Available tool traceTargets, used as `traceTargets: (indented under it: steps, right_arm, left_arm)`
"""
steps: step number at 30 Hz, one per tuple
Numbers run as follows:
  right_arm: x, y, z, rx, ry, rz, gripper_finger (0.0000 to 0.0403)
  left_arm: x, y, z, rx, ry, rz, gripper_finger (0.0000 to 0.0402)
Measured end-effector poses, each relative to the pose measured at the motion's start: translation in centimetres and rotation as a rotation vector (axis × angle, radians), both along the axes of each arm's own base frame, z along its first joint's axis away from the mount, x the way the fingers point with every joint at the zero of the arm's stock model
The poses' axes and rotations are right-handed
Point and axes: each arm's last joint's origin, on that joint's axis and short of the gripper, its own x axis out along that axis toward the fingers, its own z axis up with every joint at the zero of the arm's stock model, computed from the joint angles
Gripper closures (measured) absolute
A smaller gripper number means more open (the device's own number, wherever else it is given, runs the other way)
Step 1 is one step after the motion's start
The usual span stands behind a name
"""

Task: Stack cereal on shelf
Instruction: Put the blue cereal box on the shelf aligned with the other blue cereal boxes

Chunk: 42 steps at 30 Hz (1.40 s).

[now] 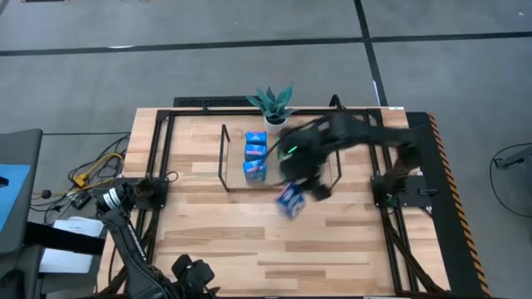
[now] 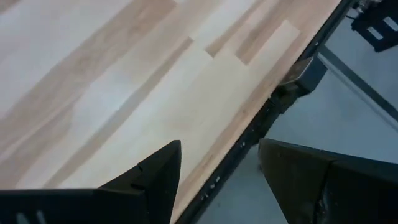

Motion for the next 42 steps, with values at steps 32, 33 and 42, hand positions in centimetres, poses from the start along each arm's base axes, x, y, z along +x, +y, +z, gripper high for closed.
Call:
traceTargets:
  steps: [32,33,42]
  right_arm:
    - [-16.5,-7.0,-7.5,-0.096,-0.155,-0.765,0.0227]
    - [-16.3,-7.1,-7.8,-0.098,-0.143,-0.764,0.0228]
    - [-15.0,-7.4,-10.0,-0.095,-0.125,-0.766,0.0215]
  left_arm:
    - [3.6,3.3,0.0,0.178,-0.013,0.017,0.0198]
    - [3.6,3.4,0.0,0.178,-0.012,0.019,0.0198]
    - [3.7,3.4,0.0,0.184,-0.006,0.007,0.0198]
